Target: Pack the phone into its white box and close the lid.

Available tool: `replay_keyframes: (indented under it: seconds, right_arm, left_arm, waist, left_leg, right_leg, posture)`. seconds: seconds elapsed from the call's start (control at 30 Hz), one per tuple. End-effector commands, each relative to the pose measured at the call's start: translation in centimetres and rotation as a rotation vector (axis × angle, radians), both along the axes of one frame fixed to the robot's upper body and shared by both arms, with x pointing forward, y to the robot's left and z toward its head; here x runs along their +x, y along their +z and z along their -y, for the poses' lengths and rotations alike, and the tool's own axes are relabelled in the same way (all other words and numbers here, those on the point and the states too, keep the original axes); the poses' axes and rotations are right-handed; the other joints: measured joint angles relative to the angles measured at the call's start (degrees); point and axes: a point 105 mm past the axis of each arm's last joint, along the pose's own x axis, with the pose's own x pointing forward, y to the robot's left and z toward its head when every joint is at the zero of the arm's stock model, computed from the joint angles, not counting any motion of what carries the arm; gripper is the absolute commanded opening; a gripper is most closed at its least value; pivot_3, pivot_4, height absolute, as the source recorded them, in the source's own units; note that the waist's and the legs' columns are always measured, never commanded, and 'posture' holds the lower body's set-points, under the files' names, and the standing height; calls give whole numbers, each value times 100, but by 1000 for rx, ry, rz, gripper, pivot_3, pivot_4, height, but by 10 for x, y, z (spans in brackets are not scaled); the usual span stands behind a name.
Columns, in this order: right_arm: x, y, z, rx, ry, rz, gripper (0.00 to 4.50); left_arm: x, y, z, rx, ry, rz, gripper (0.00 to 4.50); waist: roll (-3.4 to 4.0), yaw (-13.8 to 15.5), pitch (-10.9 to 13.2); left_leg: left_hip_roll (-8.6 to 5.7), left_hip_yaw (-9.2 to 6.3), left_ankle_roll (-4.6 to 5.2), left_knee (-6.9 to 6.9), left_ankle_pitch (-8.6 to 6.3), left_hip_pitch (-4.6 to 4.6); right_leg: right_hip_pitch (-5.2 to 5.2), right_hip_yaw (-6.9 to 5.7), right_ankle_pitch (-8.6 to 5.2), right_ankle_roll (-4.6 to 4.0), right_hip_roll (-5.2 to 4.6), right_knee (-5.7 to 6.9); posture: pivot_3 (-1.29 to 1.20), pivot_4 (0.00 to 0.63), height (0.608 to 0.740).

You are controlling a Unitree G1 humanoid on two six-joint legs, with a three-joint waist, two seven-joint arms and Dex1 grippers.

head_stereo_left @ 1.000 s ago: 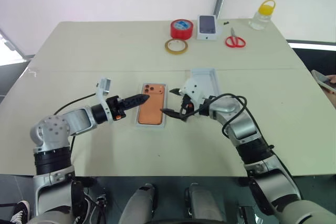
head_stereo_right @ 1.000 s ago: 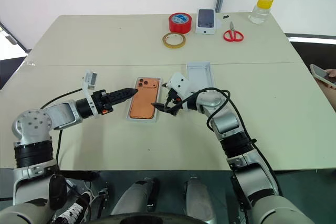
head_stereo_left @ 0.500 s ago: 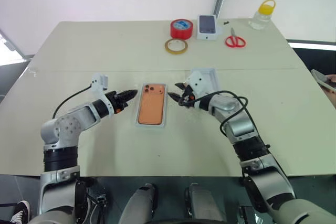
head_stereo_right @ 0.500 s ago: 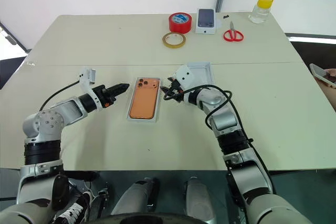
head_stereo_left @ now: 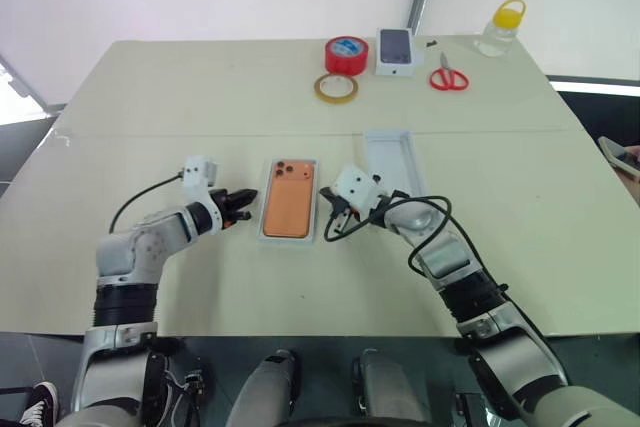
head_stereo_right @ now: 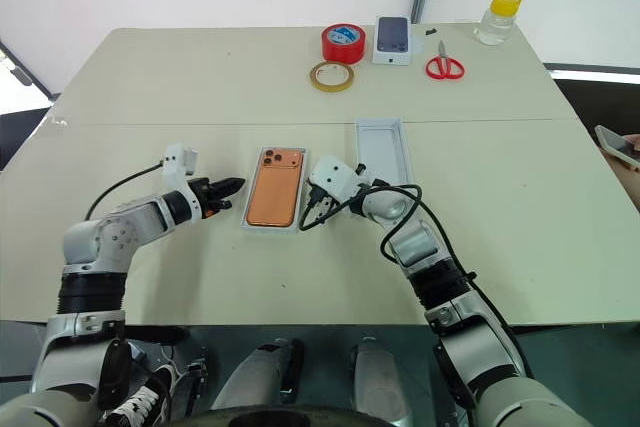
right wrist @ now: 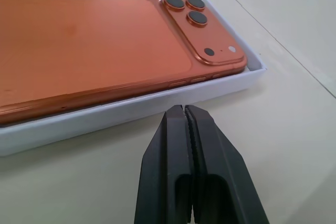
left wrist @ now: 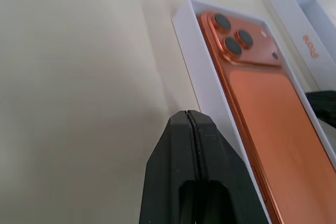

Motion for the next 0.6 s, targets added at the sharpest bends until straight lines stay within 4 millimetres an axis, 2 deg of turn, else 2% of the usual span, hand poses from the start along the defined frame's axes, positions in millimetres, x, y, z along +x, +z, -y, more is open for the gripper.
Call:
replay_keyframes:
  seconds: [0.03,0.37,0.5,0.6]
  right_arm:
    - [3,13,-6,10,27,55,67]
    - [27,31,-4,21,-19,100,67]
    - [36,30,12,6,-64,98,67]
    - [35,26,20,-6,-71,90,67]
  left_arm:
    - [6,3,14,4,-41,27,0]
    - [27,9,51,-66,-83,49,0]
    - [32,11,67,-62,-119,66,0]
    - [39,14,77,-77,-120,73,0]
  waist:
    - [0,7,0]
    - [0,10,0]
    - [0,20,0]
    - [0,30,0]
  left_leg:
    - [0,-1,0,0,0,0]
    - [-2,0,0,1,0,7]
    - [-2,0,-1,1,0,7]
    - [-4,0,0,2,0,7]
  right_leg:
    - [1,0,0,0,0,0]
    - [9,-1,0,1,0,-1]
    - [9,-1,0,1,0,-1]
    - [12,-2,0,1,-1,-4]
  posture:
    - [0,150,740]
    - [0,150,740]
    - [0,150,740]
    - [0,150,740]
